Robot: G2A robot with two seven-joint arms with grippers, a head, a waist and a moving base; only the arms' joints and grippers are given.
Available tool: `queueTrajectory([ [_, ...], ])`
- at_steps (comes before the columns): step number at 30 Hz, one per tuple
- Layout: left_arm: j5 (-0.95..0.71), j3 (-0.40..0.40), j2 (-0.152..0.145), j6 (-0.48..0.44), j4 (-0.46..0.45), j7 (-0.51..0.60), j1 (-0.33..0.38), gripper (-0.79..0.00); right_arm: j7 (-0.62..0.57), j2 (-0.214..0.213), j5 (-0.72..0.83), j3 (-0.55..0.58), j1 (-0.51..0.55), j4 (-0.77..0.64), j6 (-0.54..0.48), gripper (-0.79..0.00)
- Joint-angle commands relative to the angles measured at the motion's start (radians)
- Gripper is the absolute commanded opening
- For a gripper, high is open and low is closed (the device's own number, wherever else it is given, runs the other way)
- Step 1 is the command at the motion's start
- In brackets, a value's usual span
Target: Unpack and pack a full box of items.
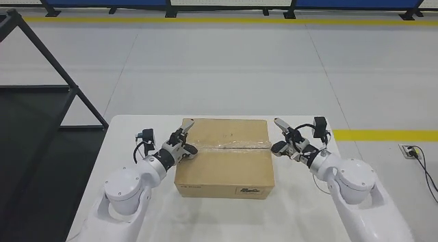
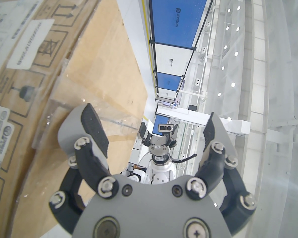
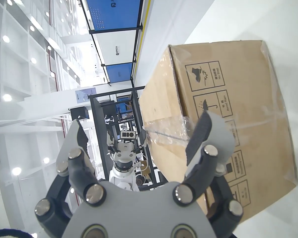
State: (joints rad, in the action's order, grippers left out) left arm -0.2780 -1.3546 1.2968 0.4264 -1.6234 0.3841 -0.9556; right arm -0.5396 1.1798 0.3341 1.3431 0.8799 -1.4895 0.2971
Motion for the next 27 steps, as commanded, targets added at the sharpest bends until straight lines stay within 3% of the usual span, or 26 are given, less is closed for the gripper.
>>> queueTrajectory([
  [1,-0.001,-0.001,-0.001,-0.001,-0.003,-0.002,-0.002,0.0,-0.009,-0.001,0.01,0.005,0.014,-0.038,-0.013,0.0],
  [9,-0.014,-0.002,-0.002,-0.01,-0.01,-0.01,-0.008,0.0,-0.009,0.012,-0.019,-0.092,-0.029,-0.124,0.014,0.0],
  [14,-0.034,-0.01,-0.002,-0.028,-0.028,-0.021,-0.021,0.0,-0.013,0.036,-0.017,-0.206,-0.13,-0.014,0.023,0.0],
  [20,-0.061,-0.033,-0.003,-0.051,-0.05,-0.056,-0.039,0.0,-0.039,0.063,0.041,-0.278,-0.188,0.1,-0.055,0.0],
  [27,-0.22,-0.115,0.005,-0.158,-0.063,-0.161,-0.087,0.0,0.043,0.104,0.076,-0.365,-0.244,0.164,-0.13,0.0],
])
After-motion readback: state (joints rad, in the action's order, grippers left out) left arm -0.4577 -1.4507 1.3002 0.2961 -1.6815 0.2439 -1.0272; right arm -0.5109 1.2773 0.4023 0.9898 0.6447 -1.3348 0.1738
